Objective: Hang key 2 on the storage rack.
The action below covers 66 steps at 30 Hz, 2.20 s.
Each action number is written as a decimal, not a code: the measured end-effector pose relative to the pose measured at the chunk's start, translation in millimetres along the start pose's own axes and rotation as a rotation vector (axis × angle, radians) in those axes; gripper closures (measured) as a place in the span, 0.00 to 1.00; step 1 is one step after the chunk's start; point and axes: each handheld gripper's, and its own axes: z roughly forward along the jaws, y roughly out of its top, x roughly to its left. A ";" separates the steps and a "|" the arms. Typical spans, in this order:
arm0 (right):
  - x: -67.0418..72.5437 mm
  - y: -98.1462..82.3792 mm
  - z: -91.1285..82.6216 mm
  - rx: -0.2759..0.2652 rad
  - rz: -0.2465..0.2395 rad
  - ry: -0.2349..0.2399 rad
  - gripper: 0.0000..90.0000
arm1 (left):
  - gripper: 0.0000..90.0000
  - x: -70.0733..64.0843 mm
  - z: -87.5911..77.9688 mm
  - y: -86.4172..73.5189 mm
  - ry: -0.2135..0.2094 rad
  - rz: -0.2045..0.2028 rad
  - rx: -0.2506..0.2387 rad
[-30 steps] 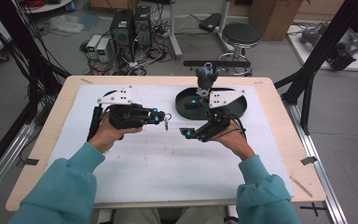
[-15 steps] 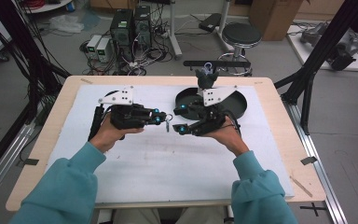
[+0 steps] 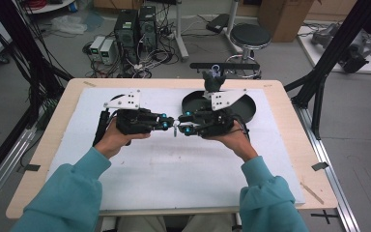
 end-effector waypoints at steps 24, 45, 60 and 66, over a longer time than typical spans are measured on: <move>0.9 1.2 0.9 0.023 -0.003 0.000 0.97 | 0.98 -2.0 1.3 0.0 -0.023 0.027 0.008; -1.2 2.2 -8.4 0.046 0.033 -0.072 0.99 | 0.22 -3.5 -3.2 -3.8 0.147 0.109 -0.049; -5.7 -0.2 -36.8 0.052 0.072 -0.206 0.99 | 0.02 -20.8 -60.5 -52.0 0.449 0.006 -0.054; -10.2 -1.8 -50.0 0.052 0.094 -0.279 0.99 | 0.02 -35.0 -86.1 -83.5 0.541 -0.006 -0.070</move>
